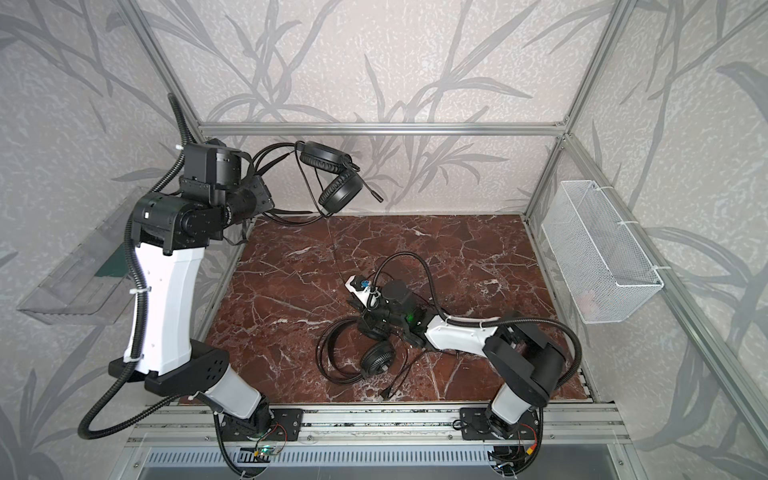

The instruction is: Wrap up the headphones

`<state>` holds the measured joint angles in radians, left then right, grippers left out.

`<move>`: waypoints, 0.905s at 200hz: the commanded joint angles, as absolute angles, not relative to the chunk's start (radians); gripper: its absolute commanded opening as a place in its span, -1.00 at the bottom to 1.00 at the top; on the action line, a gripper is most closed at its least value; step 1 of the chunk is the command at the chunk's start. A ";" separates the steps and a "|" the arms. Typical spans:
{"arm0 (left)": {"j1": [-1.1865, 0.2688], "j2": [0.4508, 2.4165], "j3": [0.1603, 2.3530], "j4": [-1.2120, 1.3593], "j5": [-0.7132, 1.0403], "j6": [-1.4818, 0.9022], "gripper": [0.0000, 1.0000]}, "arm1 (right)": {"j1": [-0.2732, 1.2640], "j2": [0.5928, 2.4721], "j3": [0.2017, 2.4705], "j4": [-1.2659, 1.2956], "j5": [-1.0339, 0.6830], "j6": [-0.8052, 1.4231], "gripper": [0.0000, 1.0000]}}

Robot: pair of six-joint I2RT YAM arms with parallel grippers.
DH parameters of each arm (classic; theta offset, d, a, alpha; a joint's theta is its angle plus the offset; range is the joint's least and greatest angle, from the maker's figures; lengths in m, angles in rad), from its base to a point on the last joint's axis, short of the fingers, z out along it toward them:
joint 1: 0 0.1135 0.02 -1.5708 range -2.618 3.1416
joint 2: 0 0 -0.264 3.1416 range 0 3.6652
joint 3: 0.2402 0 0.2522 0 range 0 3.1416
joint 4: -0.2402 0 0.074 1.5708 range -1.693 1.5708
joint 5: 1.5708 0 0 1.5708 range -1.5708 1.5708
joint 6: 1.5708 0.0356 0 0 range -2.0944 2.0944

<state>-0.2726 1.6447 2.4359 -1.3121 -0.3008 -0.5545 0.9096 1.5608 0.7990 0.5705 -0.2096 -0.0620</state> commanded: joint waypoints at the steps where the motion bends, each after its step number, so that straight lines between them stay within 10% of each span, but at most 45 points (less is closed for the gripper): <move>1: -0.235 1.650 2.409 -1.212 -0.271 -0.629 -1.00 | 0.946 1.442 0.836 0.369 -0.115 -0.165 -1.00; 106: -0.251 1.715 1.998 -1.104 -0.268 -0.571 -1.00 | 1.068 1.385 1.395 -0.142 0.204 -0.575 -1.00; 181: -0.319 1.576 1.698 -1.028 -0.264 -0.548 -1.00 | 1.031 1.621 1.551 0.107 0.543 -1.136 -1.00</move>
<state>-0.3023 1.6592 1.7332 -1.1091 -0.2680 -0.5358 1.0409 1.5700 1.5074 -0.0319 0.3908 -0.8715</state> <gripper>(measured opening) 0.061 0.061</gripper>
